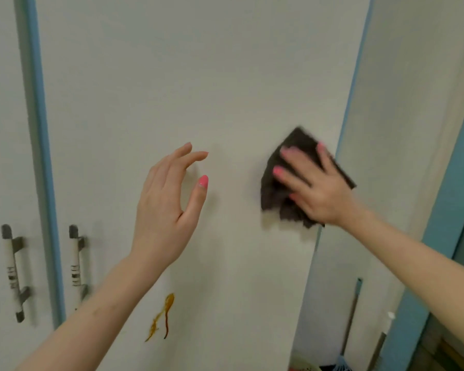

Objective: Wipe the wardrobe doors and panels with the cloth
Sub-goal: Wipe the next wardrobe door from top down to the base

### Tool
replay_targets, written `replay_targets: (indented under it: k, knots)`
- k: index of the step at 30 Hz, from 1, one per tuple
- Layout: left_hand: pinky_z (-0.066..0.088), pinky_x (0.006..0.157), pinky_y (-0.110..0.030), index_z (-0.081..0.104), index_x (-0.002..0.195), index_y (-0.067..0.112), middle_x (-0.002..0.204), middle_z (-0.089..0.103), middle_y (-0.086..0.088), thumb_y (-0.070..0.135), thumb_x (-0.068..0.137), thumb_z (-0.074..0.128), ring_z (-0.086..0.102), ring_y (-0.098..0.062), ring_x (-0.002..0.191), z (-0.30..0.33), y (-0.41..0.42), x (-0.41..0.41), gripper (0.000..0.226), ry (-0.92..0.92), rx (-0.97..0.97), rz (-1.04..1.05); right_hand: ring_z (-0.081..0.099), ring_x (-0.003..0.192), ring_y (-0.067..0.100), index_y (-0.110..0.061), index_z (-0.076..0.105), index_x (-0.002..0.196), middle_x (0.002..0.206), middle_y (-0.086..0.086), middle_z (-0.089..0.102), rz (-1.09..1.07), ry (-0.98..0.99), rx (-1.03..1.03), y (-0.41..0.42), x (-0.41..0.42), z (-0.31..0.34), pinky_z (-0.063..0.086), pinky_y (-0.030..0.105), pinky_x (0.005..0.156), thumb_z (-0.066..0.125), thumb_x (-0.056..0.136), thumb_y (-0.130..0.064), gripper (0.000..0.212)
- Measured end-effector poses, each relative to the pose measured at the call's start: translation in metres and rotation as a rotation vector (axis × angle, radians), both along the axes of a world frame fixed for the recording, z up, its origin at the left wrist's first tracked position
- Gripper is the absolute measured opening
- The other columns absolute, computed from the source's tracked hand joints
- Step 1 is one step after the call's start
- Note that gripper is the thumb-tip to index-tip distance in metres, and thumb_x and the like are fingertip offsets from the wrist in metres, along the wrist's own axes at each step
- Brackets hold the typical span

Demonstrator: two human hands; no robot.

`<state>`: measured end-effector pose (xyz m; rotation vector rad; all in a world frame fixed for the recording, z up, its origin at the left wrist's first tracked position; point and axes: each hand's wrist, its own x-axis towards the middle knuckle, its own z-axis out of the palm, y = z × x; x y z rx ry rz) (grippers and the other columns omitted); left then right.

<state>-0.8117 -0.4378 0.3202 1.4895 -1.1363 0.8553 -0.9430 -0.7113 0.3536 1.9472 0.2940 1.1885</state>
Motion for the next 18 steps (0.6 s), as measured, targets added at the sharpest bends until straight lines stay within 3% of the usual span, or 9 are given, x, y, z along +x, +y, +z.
replay_targets:
  k: [3,5,6,8,12,15,18]
  knots:
    - [0.026,0.105,-0.02,0.047,0.127,0.024,0.138,0.043,0.007,0.028,0.093,0.044,0.038,-0.01,0.128,-0.006,0.008,0.001,0.035,0.038,-0.061,0.016,0.019,0.143,0.042,-0.015,0.033,0.146,0.151,0.027,0.028,0.024,-0.319,0.362,0.014,0.016,0.031,0.009,0.058,0.116,0.036,0.101,-0.027,0.047]
    - [0.026,0.106,-0.02,0.046,0.129,0.025,0.139,0.043,0.007,0.029,0.093,0.042,0.037,-0.009,0.129,-0.016,0.015,0.001,0.036,0.07,-0.058,0.034,0.018,0.143,0.045,-0.01,0.037,0.145,0.152,0.024,0.029,0.076,-0.503,0.586,0.034,0.035,0.01,0.01,0.058,0.117,0.038,0.101,-0.024,0.046]
    - [0.025,0.106,-0.019,0.046,0.129,0.025,0.14,0.043,0.006,0.031,0.093,0.041,0.037,-0.009,0.129,-0.022,0.018,0.002,0.036,0.082,-0.044,0.042,0.019,0.142,0.045,-0.01,0.038,0.144,0.151,0.023,0.031,0.074,-0.536,0.604,0.041,0.042,-0.014,0.011,0.059,0.117,0.038,0.101,-0.023,0.045]
    - [0.023,0.106,-0.016,0.046,0.129,0.025,0.14,0.043,0.005,0.033,0.093,0.039,0.037,-0.009,0.13,-0.034,0.025,0.005,0.038,0.103,-0.002,0.056,0.019,0.144,0.042,-0.014,0.035,0.146,0.153,0.018,0.03,0.044,-0.413,0.457,0.047,0.048,-0.084,0.014,0.06,0.116,0.037,0.102,-0.024,0.046]
    - [0.017,0.104,-0.008,0.048,0.127,0.024,0.138,0.042,0.007,0.034,0.093,0.038,0.035,-0.006,0.128,-0.053,0.04,0.007,0.037,0.113,0.046,0.097,0.013,0.148,0.031,-0.023,0.022,0.152,0.161,0.009,0.01,-0.059,0.129,0.048,0.022,0.012,-0.2,0.008,0.053,0.12,0.029,0.103,-0.015,0.05]
    - [0.015,0.103,-0.006,0.049,0.126,0.025,0.138,0.042,0.008,0.032,0.093,0.04,0.032,-0.002,0.127,-0.059,0.046,0.009,0.035,0.113,0.078,0.115,0.018,0.146,0.029,-0.024,0.018,0.153,0.158,0.008,0.02,-0.113,0.268,-0.178,0.005,-0.006,-0.189,0.008,0.051,0.12,0.024,0.103,-0.007,0.053]
    - [0.015,0.104,-0.007,0.049,0.126,0.026,0.139,0.043,0.007,0.033,0.093,0.039,0.033,-0.003,0.128,-0.062,0.051,0.012,0.035,0.137,0.087,0.119,0.029,0.141,0.03,-0.027,0.028,0.15,0.151,0.007,0.035,-0.058,0.07,-0.095,0.006,-0.006,-0.121,0.021,0.054,0.116,0.035,0.102,-0.01,0.051]
